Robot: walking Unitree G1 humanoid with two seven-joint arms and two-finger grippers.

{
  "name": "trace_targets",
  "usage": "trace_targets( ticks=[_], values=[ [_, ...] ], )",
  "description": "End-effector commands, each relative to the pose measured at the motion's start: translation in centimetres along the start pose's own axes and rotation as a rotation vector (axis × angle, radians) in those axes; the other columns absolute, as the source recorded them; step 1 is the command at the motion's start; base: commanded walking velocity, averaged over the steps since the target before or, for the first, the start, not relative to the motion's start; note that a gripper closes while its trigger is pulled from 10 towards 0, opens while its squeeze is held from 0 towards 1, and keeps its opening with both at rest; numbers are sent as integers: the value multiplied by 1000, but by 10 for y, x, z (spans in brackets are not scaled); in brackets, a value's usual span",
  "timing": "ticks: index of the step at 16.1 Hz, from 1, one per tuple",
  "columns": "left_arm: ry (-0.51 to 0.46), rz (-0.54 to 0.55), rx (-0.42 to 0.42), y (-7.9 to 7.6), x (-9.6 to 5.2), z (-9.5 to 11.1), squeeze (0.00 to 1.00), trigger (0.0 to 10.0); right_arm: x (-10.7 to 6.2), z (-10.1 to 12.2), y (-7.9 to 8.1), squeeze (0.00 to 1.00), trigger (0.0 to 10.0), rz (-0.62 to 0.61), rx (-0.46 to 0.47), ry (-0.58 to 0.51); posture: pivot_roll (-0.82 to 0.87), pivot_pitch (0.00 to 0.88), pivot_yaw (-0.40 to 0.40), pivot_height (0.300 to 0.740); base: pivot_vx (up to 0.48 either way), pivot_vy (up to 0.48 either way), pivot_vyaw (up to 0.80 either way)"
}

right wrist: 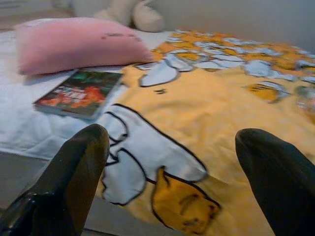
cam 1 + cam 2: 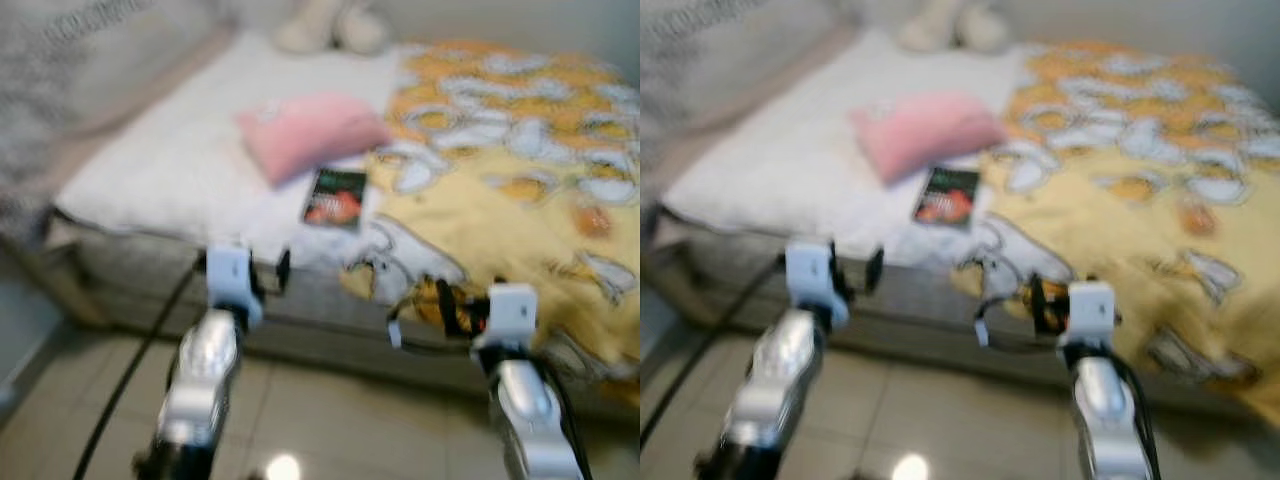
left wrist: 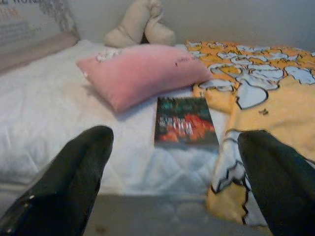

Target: Clean up the room

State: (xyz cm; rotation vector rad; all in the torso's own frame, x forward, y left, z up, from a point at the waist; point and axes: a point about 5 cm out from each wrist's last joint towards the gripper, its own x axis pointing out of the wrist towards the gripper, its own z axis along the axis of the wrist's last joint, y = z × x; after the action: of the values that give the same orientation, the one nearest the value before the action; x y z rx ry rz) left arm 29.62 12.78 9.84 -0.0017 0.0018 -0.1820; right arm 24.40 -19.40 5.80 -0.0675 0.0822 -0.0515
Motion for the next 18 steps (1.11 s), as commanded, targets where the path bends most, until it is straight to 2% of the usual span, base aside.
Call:
trace_targets(
  ticks=[1, 4, 7, 9, 12, 16, 18],
  values=[
    [12, 34, 6, 5, 2, 0, 0, 10000, 10, 10, 2, 0, 10000, -5, 16, -27, -120, 0, 43, 740, 480, 0, 0],
    [17, 53, 8, 11, 5, 3, 0, 10000, 9, 12, 5, 0, 10000, 14, 19, -25, -122, 0, 42, 740, 480, 0, 0],
    [-1, 48, 19, 7, 9, 7, 0, 10000, 14, 17, 8, 0, 10000, 20, 11, -39, -127, 0, 48, 740, 480, 0, 0],
    [-28, 91, 4, 17, 18, 19, 0, 10000, 17, 21, 12, 0, 10000, 32, 3, -48, -124, 0, 47, 740, 480, 0, 0],
    [-37, 100, 17, 22, 22, 23, 0, 10000, 18, 22, 17, 0, 10000, 33, 10, -51, -120, 0, 50, 740, 480, 0, 0],
    [-56, 63, 50, 17, 26, 28, 0, 10000, 18, 23, 17, 0, 10000, 14, 18, -60, -124, 0, 54, 740, 480, 0, 0],
    [-57, 78, 31, 16, 26, 28, 0, 10000, 18, 24, 17, 0, 10000, 12, 14, -62, -131, 0, 51, 740, 480, 0, 0]
  ],
)
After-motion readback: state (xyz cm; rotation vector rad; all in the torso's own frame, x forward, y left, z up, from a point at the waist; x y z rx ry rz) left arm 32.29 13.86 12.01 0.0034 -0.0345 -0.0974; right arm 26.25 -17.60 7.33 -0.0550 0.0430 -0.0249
